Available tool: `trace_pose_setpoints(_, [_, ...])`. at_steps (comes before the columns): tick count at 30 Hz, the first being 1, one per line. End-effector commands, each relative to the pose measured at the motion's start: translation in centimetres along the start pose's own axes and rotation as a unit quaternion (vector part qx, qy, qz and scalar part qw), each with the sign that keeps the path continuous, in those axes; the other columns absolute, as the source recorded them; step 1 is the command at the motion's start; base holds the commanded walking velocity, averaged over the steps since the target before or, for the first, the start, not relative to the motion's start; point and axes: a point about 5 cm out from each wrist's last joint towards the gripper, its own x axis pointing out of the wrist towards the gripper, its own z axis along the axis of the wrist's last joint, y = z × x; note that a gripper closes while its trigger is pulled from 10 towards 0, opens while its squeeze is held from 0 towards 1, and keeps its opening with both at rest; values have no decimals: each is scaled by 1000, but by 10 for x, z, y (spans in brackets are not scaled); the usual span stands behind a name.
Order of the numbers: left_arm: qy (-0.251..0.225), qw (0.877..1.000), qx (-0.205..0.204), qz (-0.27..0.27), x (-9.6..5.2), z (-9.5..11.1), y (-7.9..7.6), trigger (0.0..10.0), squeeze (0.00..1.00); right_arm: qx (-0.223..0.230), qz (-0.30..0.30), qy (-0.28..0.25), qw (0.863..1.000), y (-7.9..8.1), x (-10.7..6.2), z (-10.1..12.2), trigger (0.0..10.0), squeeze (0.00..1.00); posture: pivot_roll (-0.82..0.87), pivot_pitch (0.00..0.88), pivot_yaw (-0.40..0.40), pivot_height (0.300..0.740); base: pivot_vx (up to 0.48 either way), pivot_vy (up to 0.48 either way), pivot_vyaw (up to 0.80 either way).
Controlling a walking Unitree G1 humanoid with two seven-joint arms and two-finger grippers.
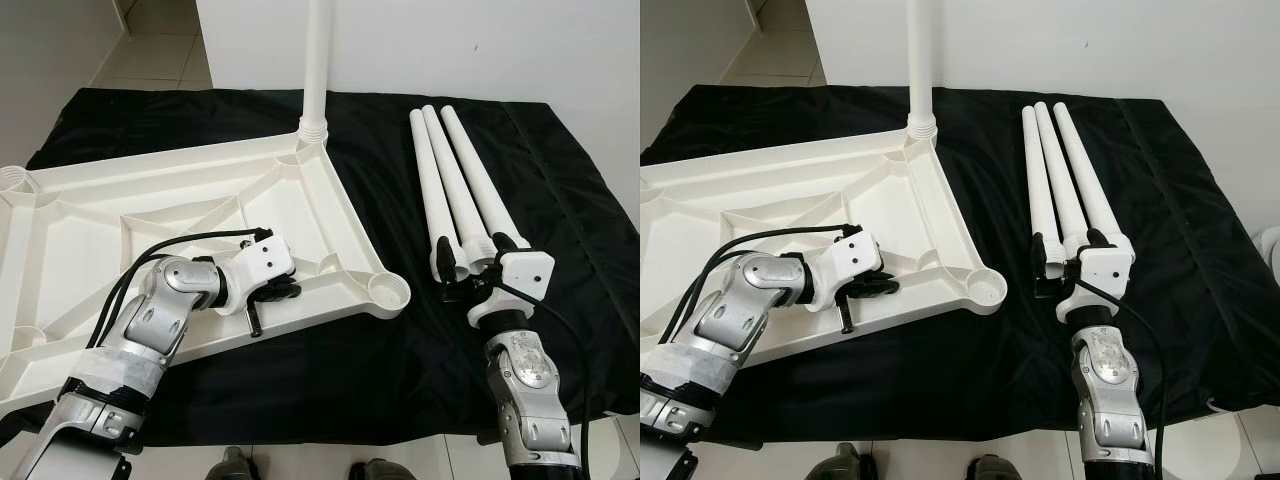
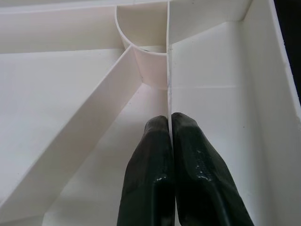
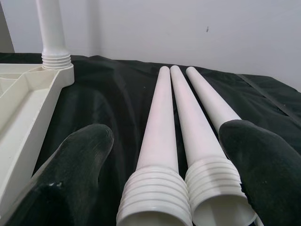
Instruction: Building children table
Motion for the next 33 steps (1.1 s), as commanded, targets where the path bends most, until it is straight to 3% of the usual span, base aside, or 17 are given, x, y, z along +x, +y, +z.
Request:
trace_pose_setpoints(1, [12,997,-26,67,-1,-12,2,0,0,2,-1,7,1000,-1,-1,-2,10000,0,33,85,-11,740,0,0,0])
trace_pose_setpoints(9, [26,996,36,81,0,-13,1,0,0,1,0,8,1000,0,-2,-2,10000,0,33,86,-14,740,0,0,0])
trace_pose_setpoints(12, [24,997,29,75,0,-13,-1,0,0,2,1,8,1000,0,-2,-2,10000,0,36,86,-16,740,0,0,0])
trace_pose_setpoints(13, [15,998,-4,61,0,-13,-1,0,0,1,2,8,1000,0,-1,-2,10000,0,35,85,-15,740,0,0,0])
trace_pose_setpoints(14, [15,998,-4,61,0,-13,-1,0,0,1,2,8,1000,0,-1,-2,10000,0,35,85,-15,740,0,0,0])
trace_pose_setpoints(15, [10,998,-21,50,0,-13,-1,2784,192,1,3,8,1000,0,-1,-2,10000,0,35,85,-15,740,0,0,0])
trace_pose_setpoints(16, [7,999,-31,45,0,-13,-1,5059,447,1,3,7,1000,1,-1,-2,10000,0,35,84,-14,740,0,0,0])
trace_pose_setpoints(17, [4,999,-38,39,-1,-13,-2,10000,1000,1,3,7,1000,1,-1,-2,10000,0,35,84,-14,740,0,0,0])
trace_pose_setpoints(24, [2,1000,-27,16,-2,-12,-4,10000,988,2,2,8,1000,1,-2,-2,10000,0,33,85,-12,740,0,0,0])
trace_pose_setpoints(25, [-3,1000,-23,4,-4,-11,-5,10000,0,2,2,9,1000,1,-2,-2,10000,0,33,85,-12,740,0,0,0])
trace_pose_setpoints(33, [-36,999,-41,3,-11,1,6,10000,0,3,4,10,1000,1,-2,-3,10000,0,35,85,-13,740,0,0,0])
